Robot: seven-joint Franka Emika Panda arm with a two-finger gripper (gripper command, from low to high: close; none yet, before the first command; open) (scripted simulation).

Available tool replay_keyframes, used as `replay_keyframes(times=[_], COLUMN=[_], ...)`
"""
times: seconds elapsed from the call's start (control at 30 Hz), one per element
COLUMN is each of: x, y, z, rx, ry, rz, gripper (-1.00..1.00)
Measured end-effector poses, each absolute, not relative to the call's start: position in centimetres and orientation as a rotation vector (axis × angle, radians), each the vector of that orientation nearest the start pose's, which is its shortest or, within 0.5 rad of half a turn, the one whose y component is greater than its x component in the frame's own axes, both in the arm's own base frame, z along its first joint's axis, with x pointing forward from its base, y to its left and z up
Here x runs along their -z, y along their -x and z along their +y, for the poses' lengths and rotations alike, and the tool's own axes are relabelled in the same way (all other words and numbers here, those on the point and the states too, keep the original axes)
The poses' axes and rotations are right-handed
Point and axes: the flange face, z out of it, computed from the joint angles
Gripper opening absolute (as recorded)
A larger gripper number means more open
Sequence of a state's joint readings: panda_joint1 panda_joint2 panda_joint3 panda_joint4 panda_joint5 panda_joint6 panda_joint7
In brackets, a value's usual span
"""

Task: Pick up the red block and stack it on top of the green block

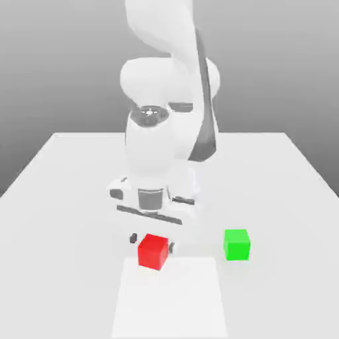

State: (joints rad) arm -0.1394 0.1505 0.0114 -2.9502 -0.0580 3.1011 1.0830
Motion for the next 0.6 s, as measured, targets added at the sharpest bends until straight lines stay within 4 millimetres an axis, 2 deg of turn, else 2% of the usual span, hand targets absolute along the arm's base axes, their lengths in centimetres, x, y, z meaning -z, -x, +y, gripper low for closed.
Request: replay_keyframes(times=[0.23, 0.57, 0.6], x=[-14.5, -20.3, -20.8], y=[-31.3, -31.4, -31.4], z=[-3.5, -3.5, -2.9], rx=[0.003, 0.004, 0.003], ry=[2.634, 2.635, 2.64], rz=[1.712, 1.714, 1.704], gripper=[-1.0, -1.0, -1.0])
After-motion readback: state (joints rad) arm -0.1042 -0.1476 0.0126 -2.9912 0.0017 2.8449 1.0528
